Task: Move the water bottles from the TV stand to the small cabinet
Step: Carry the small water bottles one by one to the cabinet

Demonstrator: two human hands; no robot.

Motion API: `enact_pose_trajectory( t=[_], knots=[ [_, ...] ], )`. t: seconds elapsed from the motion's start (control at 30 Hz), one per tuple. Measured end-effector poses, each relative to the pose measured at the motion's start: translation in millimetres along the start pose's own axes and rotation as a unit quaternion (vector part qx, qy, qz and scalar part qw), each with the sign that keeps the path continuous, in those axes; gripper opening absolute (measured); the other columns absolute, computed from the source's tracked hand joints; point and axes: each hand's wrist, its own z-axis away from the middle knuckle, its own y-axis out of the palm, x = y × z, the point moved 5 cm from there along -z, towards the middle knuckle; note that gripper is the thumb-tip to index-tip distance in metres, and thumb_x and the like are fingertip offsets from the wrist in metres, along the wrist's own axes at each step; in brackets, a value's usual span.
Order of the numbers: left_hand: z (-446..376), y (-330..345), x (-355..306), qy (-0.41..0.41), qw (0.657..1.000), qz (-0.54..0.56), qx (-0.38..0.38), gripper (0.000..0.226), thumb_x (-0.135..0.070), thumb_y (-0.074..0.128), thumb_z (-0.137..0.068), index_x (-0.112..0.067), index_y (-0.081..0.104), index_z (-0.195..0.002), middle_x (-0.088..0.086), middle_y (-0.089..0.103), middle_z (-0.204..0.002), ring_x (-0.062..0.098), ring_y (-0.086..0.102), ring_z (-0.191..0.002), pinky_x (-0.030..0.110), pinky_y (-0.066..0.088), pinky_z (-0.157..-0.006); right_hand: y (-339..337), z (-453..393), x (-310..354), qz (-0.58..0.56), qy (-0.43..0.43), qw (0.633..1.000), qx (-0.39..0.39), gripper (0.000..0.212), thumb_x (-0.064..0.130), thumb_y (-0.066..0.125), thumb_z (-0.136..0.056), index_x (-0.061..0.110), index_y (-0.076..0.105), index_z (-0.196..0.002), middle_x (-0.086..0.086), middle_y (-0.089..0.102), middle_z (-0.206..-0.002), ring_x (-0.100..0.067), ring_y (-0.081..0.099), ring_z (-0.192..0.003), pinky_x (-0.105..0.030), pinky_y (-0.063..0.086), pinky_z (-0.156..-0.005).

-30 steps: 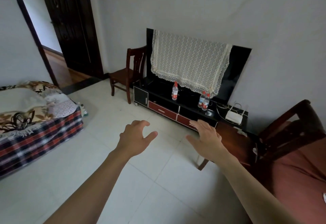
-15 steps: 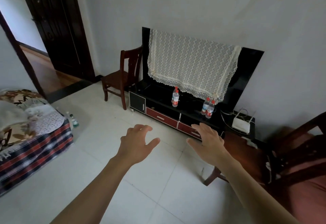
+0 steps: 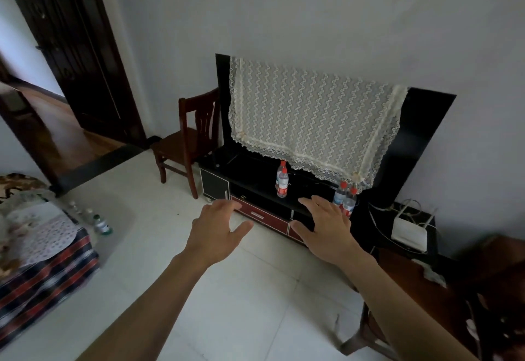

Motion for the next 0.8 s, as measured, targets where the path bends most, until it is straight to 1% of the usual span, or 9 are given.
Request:
enact_pose_trajectory(
  t=[0.13,0.27,0.4,0.5,0.67,0.8],
  knots=[
    [-48,8,17,-0.004,1.0,0.001,0.011,0.058,-0.063,0.053,-0.092,-0.03,0.051,-0.139,-0.006,0.049,-0.148,0.017,0.047,-0.132,0.046,0.049,-0.105,14,-51,-5,-0.016,0.019,0.999,0.022,0.063,0.056,0.047,-0.093,0.035,0.03,-0.151,0.001,0.022,-0.161,-0.025,0.014,-0.149,-0.054,0.012,-0.119],
    [-103,20,47,-0.012,1.0,0.011,0.025,0.058,-0.063,0.054,-0.092,-0.029,0.05,-0.139,-0.006,0.049,-0.148,0.018,0.045,-0.133,0.046,0.047,-0.106,33,-105,-6,-0.011,0.036,0.998,0.046,0.064,0.055,0.047,-0.094,0.035,0.028,-0.151,0.001,0.02,-0.162,-0.025,0.012,-0.15,-0.053,0.011,-0.119],
    [-166,34,70,0.014,0.999,0.037,0.036,0.058,-0.061,0.056,-0.091,-0.028,0.051,-0.138,-0.003,0.052,-0.143,0.019,0.048,-0.129,0.047,0.05,-0.102,44,-165,-4,-0.011,0.051,0.998,0.029,0.063,0.056,0.048,-0.093,0.037,0.029,-0.15,-0.001,0.022,-0.161,-0.026,0.015,-0.149,-0.054,0.014,-0.119],
    [-212,43,80,0.035,0.996,0.064,0.055,0.058,-0.063,0.056,-0.091,-0.03,0.05,-0.138,-0.005,0.051,-0.143,0.017,0.046,-0.132,0.047,0.046,-0.106,47,-199,-1,-0.015,0.093,0.995,0.025,0.065,0.057,0.048,-0.093,0.035,0.029,-0.151,0.0,0.02,-0.162,-0.025,0.015,-0.15,-0.053,0.015,-0.119],
    [-287,59,95,0.068,0.991,0.088,0.08,0.058,-0.06,0.057,-0.092,-0.029,0.05,-0.14,-0.004,0.05,-0.144,0.016,0.045,-0.132,0.042,0.044,-0.108,58,-256,0,0.004,0.14,0.99,0.026,0.065,0.059,0.047,-0.093,0.036,0.027,-0.151,0.001,0.019,-0.162,-0.023,0.015,-0.149,-0.052,0.016,-0.117],
    [-332,69,105,0.074,0.987,0.099,0.106,0.06,-0.06,0.058,-0.091,-0.027,0.049,-0.14,-0.003,0.05,-0.143,0.017,0.045,-0.132,0.039,0.044,-0.107,66,-295,-5,-0.004,0.163,0.986,0.023,0.066,0.059,0.047,-0.093,0.036,0.027,-0.151,0.001,0.02,-0.162,-0.024,0.017,-0.149,-0.052,0.018,-0.116]
  ],
)
